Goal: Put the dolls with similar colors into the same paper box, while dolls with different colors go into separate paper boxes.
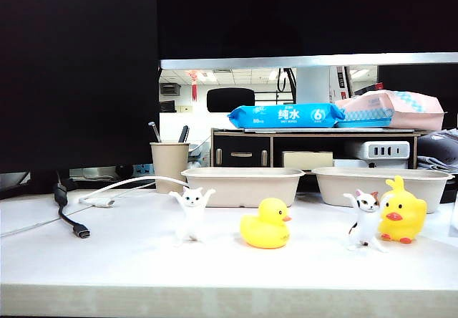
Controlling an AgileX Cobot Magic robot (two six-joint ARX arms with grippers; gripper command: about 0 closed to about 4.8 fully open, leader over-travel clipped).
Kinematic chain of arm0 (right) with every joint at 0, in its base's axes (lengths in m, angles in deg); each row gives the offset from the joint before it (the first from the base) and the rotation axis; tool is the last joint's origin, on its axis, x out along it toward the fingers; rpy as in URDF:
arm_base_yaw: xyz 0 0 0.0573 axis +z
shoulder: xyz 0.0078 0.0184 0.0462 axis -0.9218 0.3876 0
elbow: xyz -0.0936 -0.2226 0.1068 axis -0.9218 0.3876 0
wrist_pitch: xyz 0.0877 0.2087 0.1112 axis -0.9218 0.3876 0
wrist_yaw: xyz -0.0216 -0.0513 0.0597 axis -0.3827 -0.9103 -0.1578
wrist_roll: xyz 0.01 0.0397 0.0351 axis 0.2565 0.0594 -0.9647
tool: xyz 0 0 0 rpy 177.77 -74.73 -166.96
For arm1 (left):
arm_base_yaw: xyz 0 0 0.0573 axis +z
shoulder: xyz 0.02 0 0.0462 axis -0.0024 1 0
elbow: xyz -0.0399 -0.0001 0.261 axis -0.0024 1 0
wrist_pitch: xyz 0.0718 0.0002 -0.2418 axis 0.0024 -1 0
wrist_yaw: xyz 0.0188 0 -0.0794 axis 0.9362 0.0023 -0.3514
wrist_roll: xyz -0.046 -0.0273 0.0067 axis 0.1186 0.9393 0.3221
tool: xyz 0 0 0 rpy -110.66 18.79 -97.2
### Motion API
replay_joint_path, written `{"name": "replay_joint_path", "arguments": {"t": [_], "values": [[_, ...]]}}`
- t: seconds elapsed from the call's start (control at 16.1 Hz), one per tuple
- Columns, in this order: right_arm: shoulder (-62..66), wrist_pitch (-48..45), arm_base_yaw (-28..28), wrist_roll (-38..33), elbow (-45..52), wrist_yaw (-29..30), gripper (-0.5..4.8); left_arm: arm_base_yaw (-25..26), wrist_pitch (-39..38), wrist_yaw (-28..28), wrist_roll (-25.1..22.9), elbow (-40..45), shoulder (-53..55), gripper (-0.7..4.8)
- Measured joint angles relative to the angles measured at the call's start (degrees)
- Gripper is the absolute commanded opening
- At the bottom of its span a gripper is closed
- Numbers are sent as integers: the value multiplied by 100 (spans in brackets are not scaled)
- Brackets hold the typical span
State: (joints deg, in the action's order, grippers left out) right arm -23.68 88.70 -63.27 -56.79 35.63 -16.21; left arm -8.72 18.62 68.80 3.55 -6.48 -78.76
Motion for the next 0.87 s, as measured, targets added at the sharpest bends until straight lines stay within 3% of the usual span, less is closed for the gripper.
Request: {"name": "replay_joint_path", "arguments": {"t": [0.19, 0.37, 0.5, 0.62, 0.75, 0.87], "values": [[0, 0, 0, -826, 0, 175, -1, -927, -7, -11, -2, 0, 389, -5], [0, -24, 2, -2166, 0, 881, -1, -1639, -4, -26, -2, 0, 863, -5], [2, -573, 2, -3010, 0, 1556, -1, -1878, -22, -22, -2, 0, 1010, -5], [0, -1506, 7, -3580, -17, 1759, -1, -1928, -22, -22, -2, 2, 1005, -5], [90, -1598, 96, -4085, -498, 2065, -2, -1921, -22, -22, -2, 2, 1005, -5], [767, -1567, 538, -3963, -1307, 3014, -3, -1921, -22, -22, -2, 0, 1005, -5]]}}
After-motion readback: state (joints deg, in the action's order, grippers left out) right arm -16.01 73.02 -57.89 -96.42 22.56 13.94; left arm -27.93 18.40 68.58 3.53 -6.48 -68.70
